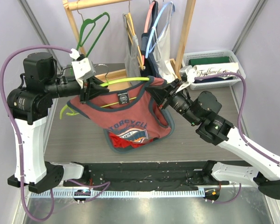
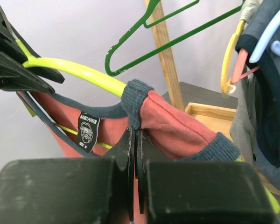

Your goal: Remove the tank top from the hanger

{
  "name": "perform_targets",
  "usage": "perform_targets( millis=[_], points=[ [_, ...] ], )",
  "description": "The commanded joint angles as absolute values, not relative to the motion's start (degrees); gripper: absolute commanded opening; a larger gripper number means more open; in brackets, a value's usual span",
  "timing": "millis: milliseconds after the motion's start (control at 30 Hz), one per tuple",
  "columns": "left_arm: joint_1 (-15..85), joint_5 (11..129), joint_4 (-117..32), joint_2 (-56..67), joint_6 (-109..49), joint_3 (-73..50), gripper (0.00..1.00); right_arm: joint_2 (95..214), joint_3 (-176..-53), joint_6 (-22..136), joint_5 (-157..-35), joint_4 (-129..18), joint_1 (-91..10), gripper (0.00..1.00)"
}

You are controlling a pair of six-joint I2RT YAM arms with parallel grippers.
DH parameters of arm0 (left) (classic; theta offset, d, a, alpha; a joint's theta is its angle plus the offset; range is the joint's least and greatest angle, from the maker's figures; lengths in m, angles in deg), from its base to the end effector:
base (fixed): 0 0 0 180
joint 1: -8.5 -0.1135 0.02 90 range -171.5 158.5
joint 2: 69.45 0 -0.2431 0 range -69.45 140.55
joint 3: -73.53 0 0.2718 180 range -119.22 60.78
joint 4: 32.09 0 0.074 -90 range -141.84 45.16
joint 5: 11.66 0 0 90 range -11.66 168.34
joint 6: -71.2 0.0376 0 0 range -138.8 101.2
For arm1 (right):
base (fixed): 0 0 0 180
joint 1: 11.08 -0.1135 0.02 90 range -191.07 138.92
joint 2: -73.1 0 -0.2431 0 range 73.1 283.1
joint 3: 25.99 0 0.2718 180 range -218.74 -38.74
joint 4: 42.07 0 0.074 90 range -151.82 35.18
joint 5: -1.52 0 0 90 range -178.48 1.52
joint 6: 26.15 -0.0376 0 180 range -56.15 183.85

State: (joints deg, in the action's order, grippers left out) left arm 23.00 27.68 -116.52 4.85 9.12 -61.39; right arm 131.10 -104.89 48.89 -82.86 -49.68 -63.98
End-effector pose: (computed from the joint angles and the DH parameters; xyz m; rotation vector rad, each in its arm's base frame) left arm 0.1641 -0.0725 0.5449 1.1729 1.4822 -0.7115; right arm 0.1559 0.2000 0.4422 -0.3726 1.3509 0.9296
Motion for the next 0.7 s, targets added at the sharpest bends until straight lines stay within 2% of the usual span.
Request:
perform_targets(
  millis=[0,133,333,500,667],
  points=[
    [22.92,26.39,-115.77,3.41,10.99,-60.78,0.0,127.96,-107.48,48.56,-78.21,-46.04,-63.02,0.01],
    [22.91,27.71,-116.03,3.32,12.39,-59.38,0.0,127.24,-106.77,46.45,-77.24,-46.3,-62.14,0.01],
    [22.92,29.47,-116.12,2.88,13.98,-58.58,0.0,123.74,-101.85,43.56,-67.57,-47.35,-58.98,0.01],
    [22.83,29.47,-116.38,3.41,14.07,-59.54,0.0,122.15,-99.74,38.63,-69.05,-51.48,-48.11,0.01],
    [22.92,29.12,-116.47,3.67,13.72,-60.77,0.0,123.11,-97.55,34.15,-75.73,-53.68,-40.61,0.01]
  ],
)
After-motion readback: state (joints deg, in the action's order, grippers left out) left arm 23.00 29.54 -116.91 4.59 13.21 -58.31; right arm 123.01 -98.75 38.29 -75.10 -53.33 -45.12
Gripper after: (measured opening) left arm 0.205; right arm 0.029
